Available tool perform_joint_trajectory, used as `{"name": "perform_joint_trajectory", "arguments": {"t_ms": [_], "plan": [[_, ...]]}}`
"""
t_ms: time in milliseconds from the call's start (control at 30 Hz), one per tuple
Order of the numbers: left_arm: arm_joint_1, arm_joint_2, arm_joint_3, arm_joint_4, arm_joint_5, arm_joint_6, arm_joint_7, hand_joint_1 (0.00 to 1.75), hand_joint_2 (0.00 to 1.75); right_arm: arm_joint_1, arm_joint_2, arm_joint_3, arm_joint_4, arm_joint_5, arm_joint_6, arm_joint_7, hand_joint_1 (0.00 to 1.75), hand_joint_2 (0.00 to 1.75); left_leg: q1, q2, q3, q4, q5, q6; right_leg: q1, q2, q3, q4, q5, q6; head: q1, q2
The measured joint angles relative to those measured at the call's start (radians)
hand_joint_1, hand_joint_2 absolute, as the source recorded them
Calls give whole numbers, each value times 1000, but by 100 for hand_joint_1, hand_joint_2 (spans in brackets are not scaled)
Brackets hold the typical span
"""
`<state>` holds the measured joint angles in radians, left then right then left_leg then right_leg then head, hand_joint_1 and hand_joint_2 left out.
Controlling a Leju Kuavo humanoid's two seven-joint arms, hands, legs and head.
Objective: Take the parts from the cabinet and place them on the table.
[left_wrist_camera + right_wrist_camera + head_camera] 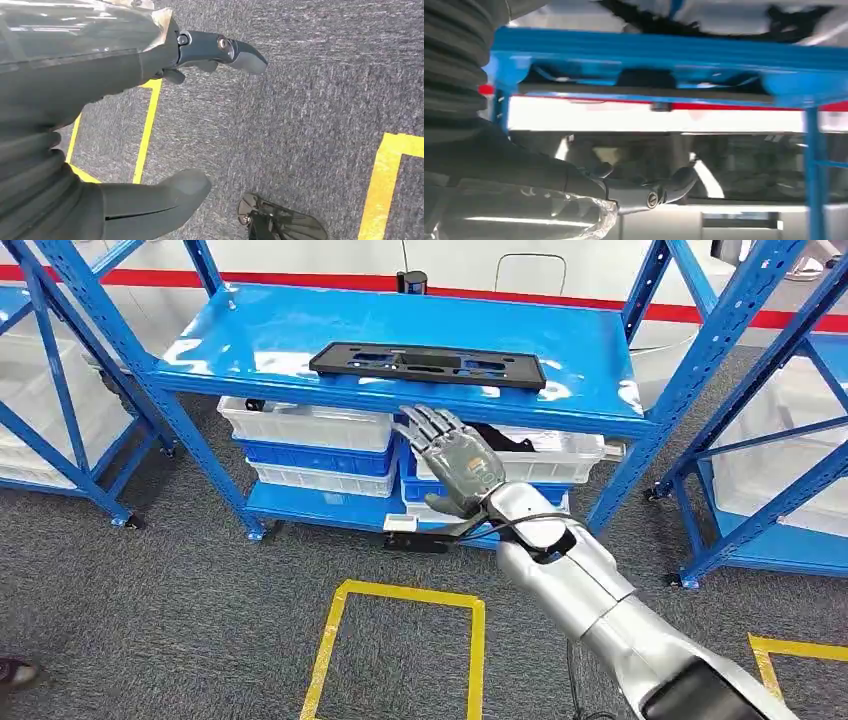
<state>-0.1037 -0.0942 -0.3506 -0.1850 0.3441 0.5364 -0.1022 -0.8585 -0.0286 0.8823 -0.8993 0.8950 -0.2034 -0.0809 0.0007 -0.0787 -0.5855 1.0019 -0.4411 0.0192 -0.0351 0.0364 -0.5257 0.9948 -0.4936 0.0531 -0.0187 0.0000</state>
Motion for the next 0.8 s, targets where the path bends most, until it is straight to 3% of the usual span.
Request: {"name": "perform_joint_trajectory", "arguments": {"t_ms": [100,267,633,800], "plan": [[0,-2,-4,0,0,1,1,0,175,-32,23,-14,120,2,-46,-4,0,175,0,0,0,0,0,0,0,0,0,0,0,0,0,0],[0,-3,-7,0,0,1,1,0,175,-52,40,-21,211,3,-51,-10,0,175,0,0,0,1,0,0,0,0,0,0,0,0,0,0],[0,-4,-8,0,0,1,1,0,175,-63,56,-26,276,4,-51,-10,0,175,0,0,0,1,0,0,0,0,0,0,0,0,0,0],[0,-4,-9,0,0,0,-3,0,175,-76,56,-43,320,3,-85,24,0,175,0,0,0,1,0,0,0,0,0,0,0,0,0,0]]}}
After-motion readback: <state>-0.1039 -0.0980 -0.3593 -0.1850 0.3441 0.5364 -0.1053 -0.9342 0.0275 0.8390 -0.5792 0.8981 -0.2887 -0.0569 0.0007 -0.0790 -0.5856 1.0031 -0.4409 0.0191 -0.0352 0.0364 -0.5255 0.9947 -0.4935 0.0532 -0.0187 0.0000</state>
